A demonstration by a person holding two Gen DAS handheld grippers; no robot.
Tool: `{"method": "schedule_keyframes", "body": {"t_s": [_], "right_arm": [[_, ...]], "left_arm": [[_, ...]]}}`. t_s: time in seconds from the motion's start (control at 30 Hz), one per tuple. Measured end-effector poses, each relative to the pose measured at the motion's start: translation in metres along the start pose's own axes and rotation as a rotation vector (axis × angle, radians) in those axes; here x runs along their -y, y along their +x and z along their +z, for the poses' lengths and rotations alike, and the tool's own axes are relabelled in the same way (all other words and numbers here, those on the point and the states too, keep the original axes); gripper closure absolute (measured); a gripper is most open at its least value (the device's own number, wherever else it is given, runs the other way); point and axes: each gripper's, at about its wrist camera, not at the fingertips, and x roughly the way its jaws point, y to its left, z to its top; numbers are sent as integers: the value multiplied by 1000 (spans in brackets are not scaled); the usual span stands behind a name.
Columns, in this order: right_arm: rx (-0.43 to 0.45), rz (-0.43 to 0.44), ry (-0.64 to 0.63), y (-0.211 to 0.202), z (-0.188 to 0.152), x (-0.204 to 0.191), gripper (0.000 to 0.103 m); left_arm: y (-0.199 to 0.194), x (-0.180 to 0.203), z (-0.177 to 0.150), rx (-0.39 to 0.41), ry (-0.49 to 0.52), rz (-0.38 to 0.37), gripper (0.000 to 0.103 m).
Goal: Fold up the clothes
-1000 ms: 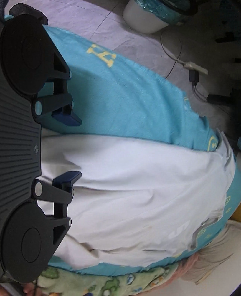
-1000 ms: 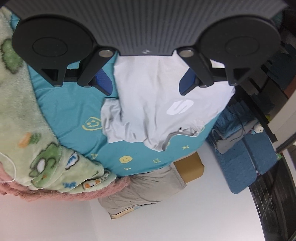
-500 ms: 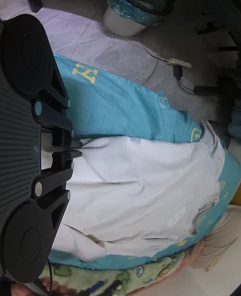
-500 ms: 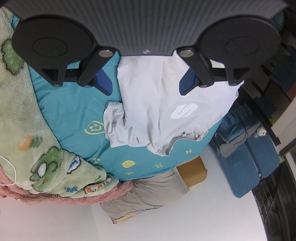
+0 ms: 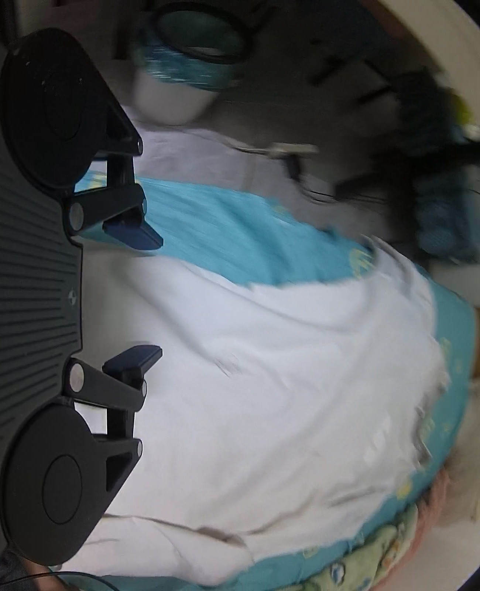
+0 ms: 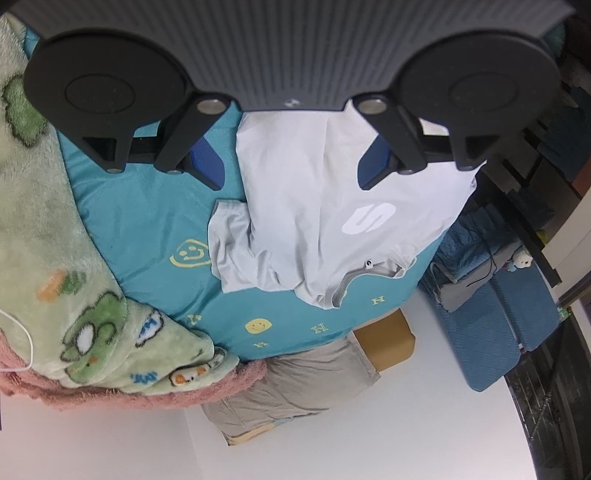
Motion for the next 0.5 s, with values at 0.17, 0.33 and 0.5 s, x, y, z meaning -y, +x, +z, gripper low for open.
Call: {"method": "schedule_keyframes", "body": {"t_s": [0.17,0.33,0.5], "right_arm": [[43,21,-34,-6,2,-6,22],[132,20,-77,-16,4,-12,12],[172,36,-75,-17,6,-14,12]], "left_arm": [[-20,37,21,253,3,-43,20],[-15,67,37,416,-50,-119,7],[25,80,24,505,-34,-156,3]]}}
